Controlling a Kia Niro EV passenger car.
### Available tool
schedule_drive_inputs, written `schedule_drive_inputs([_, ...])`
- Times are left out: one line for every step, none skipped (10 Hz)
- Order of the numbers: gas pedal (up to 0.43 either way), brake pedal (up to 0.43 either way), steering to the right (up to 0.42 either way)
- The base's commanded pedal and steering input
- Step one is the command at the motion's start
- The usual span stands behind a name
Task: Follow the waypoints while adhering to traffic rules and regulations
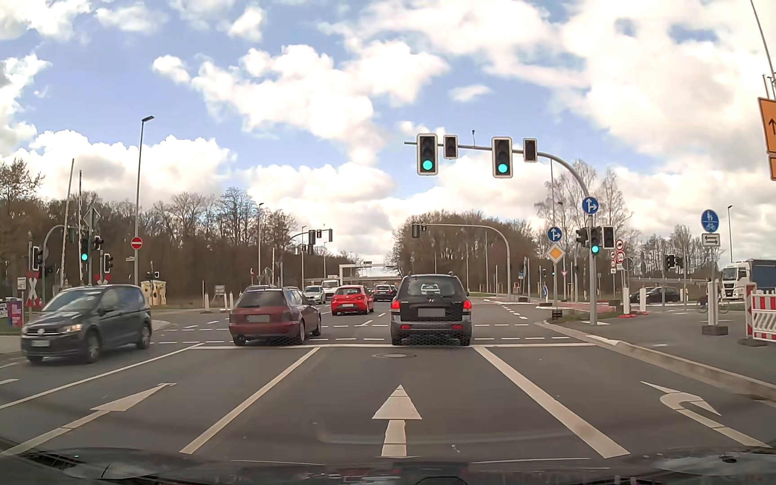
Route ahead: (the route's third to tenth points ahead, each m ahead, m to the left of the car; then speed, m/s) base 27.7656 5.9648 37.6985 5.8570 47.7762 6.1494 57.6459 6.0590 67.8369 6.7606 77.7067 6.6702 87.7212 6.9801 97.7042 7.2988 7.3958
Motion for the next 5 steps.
schedule_drive_inputs([0.24,0.0,-0.001])
schedule_drive_inputs([0.22,0.0,0.0])
schedule_drive_inputs([0.22,0.0,0.0])
schedule_drive_inputs([0.22,0.0,0.0])
schedule_drive_inputs([0.22,0.0,0.0])
